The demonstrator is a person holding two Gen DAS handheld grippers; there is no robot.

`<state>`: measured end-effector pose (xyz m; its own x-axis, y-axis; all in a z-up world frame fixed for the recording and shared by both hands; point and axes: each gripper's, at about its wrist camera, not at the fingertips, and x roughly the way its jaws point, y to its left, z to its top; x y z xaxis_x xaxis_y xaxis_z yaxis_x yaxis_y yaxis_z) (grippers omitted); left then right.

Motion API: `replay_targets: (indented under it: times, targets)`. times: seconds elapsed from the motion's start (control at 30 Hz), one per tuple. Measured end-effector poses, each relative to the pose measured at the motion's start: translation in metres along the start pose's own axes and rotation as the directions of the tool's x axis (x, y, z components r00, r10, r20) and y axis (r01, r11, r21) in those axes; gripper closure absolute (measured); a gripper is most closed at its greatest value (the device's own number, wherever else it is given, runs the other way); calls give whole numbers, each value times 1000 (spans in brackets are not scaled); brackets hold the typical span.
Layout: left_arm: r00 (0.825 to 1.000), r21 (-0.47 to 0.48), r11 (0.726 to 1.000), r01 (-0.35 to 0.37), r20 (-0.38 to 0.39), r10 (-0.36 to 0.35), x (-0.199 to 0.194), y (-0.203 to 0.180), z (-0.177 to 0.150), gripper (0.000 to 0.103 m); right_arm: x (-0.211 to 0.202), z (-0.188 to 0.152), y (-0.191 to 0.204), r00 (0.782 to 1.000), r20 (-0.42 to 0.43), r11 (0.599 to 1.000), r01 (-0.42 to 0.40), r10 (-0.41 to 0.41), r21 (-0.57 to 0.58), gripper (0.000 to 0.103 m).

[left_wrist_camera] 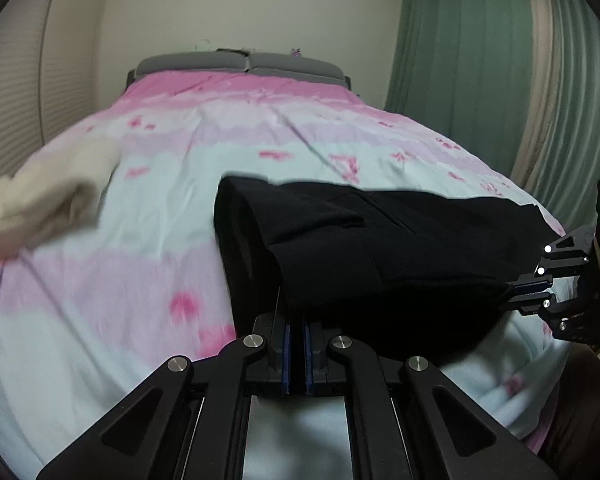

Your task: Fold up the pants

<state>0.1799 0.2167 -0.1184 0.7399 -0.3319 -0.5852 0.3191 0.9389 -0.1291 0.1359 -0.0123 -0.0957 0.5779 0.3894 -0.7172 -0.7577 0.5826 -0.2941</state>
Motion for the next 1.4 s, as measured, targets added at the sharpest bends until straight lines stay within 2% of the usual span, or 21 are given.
replay_targets:
  times: [0.17,0.3,0.47,0.57,0.67,0.73,0.77,0.83,0.87,0.9,1.0,1.1,1.13,1.2,1.3,1.4]
  targets:
    - [1000,-16,1000,-23,3,23,-1,-6,-23,96,12,-21,19,999,-47,1000,-21,21,-13,95]
    - [999,-54,997,-47,11,48,-2,2,-35,96,23,-24,26,999,-39,1000,3,-4,-31,95]
    - [996,-101,991,-86,31,89,-8,11,-30,96,34,-18,25,1000,-11,999,-4,5,34,95]
    - [994,-99,989,-109,11,111,-10,12,-29,95,41,-12,26,1000,-5,999,-16,16,47,95]
    - [991,-98,986,-131,-3,132,-17,11,-34,88,46,-10,28,1000,-10,999,-20,21,47,94]
    - [990,-107,984,-142,-9,142,-23,8,-36,75,46,-12,28,1000,-4,998,-14,14,55,93]
    - [988,-109,982,-151,-8,151,-29,6,-37,72,44,-13,30,1000,2,998,-8,8,63,92]
    - [986,-102,981,-167,1,168,-39,0,-37,61,40,-14,30,1000,3,997,8,-8,79,79]
    - [984,-96,980,-177,10,179,-44,-5,-36,61,36,-16,31,1000,10,996,25,-26,87,66]
    - [982,-91,978,-186,17,188,-51,-10,-35,61,31,-18,31,999,20,994,39,-41,97,59]
    - [979,-100,975,-197,32,201,-63,-24,-31,60,8,-29,27,997,49,982,58,-68,178,57]
    - [980,-86,978,-189,49,193,-65,-48,-21,55,-22,-47,11,991,81,942,79,-111,326,56]
    - [981,-81,980,-181,51,186,-62,-55,-17,54,-33,-55,1,987,85,917,96,-139,387,56]
    - [986,-75,986,-150,59,154,-50,-78,-7,52,-52,-73,-19,977,84,861,128,-194,493,50]
    - [992,-73,991,-110,56,114,-25,-110,6,51,-80,-104,-58,954,45,748,204,-298,632,41]
    - [996,-77,995,-58,64,63,2,-145,16,51,-105,-143,-103,931,-22,598,252,-363,761,37]
